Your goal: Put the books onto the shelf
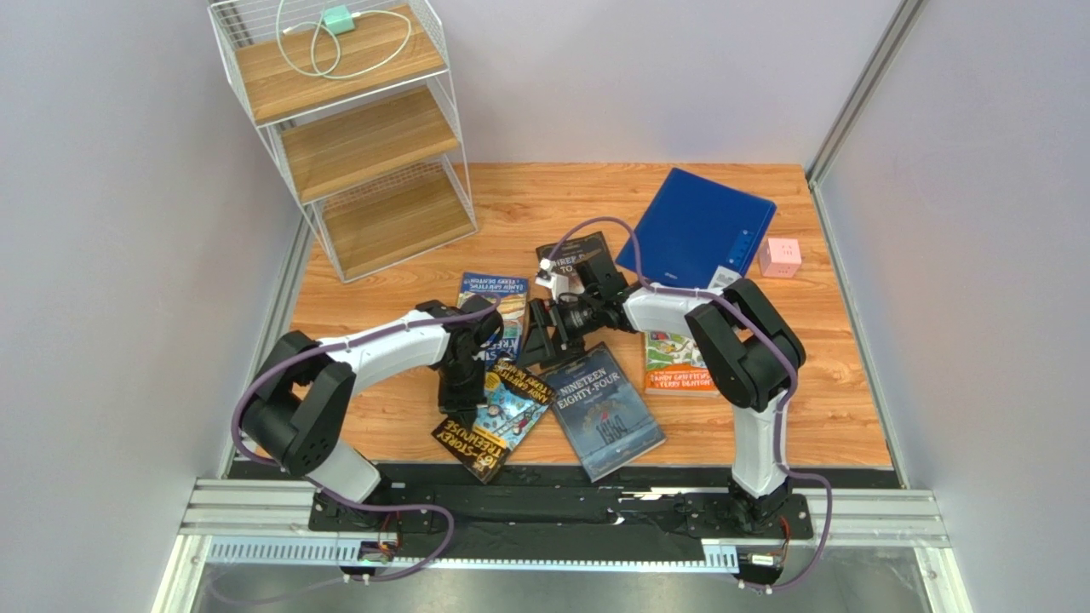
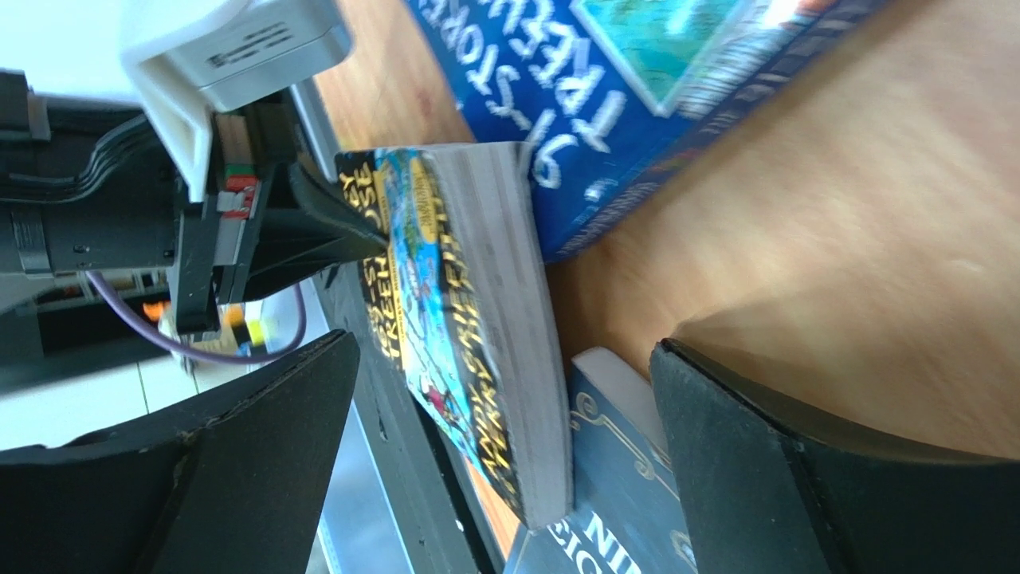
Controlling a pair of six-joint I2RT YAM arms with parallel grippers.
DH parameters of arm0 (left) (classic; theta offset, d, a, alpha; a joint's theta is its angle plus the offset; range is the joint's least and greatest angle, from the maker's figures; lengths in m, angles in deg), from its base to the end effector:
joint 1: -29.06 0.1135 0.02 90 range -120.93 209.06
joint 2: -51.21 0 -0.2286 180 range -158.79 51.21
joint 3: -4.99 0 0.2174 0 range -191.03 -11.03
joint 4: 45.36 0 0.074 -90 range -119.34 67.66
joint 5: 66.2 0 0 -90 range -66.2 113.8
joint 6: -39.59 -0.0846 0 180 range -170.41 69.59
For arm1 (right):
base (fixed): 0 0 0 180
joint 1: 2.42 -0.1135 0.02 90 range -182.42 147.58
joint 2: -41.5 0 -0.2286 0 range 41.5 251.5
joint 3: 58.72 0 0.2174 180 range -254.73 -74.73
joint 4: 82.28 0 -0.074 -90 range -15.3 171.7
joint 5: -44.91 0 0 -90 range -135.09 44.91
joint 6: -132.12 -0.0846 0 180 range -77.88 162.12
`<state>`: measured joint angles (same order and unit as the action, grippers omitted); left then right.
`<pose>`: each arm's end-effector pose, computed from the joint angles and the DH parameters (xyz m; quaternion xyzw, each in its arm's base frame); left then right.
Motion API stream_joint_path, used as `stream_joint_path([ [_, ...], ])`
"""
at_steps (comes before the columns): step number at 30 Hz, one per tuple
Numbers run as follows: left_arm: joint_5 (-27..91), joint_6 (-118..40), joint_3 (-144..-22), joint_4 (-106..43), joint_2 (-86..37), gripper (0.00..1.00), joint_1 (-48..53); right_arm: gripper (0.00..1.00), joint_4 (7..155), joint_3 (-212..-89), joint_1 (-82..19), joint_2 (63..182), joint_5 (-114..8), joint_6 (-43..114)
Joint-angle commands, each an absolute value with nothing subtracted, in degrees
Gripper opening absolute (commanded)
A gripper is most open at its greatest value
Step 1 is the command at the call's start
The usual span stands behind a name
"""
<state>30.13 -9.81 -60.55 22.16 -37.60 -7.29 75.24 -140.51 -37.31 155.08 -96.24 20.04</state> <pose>0.1659 -0.1336 0.0981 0.0374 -0.9978 0.0389 0.0397 0.2662 0.2659 0.1053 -0.2274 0.8384 0.4931 0.0473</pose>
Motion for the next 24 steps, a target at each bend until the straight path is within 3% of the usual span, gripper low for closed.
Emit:
stream_joint_path([
  [1, 28.20, -8.84, -59.20, 13.73, -41.68, 0.00, -8.55, 0.99, 70.37, -143.55, -40.56, 157.60, -99.50, 23.74],
  [3, 28.11, -8.84, -59.37, 13.81, -41.77, 0.00, -8.55, 0.96, 66.86, -145.82, -42.05, 158.65, -98.88, 25.15],
  [5, 27.85, -8.75, -59.55, 13.81, -41.51, 0.00, -8.55, 0.87, 65.80, -146.80, -43.28, 160.06, -98.61, 25.25],
  [7, 27.41, -8.40, -59.64, 13.73, -40.90, 0.00, -8.55, 0.54, 65.44, -148.12, -43.90, 161.55, -99.49, 24.81],
  [8, 27.14, -8.23, -59.72, 13.81, -40.55, 0.00, -8.55, 0.31, 65.44, -148.56, -43.90, 162.17, -99.75, 24.37],
  [9, 26.71, -8.05, -59.99, 13.99, -39.24, 0.00, -8.64, 0.00, 65.53, -149.08, -43.90, 162.96, -99.49, 23.41],
  [13, 22.41, -7.44, -61.48, 17.23, -32.82, 0.03, -8.64, 0.00, 65.61, -149.26, -43.29, 160.95, -95.28, 22.70],
  [14, 21.70, -7.61, -62.00, 18.11, -31.33, 0.08, -8.55, 0.00, 65.79, -149.44, -42.33, 160.25, -95.27, 22.35],
  [19, 17.75, -9.72, -65.70, 22.24, -20.26, 0.53, -8.55, 0.00, 66.66, -151.02, -36.71, 152.96, -91.06, 17.80],
  [24, 15.98, -9.72, -67.11, 22.95, -14.01, 0.67, -8.64, 0.00, 71.49, -146.82, -32.57, 143.92, -85.88, 11.19],
])
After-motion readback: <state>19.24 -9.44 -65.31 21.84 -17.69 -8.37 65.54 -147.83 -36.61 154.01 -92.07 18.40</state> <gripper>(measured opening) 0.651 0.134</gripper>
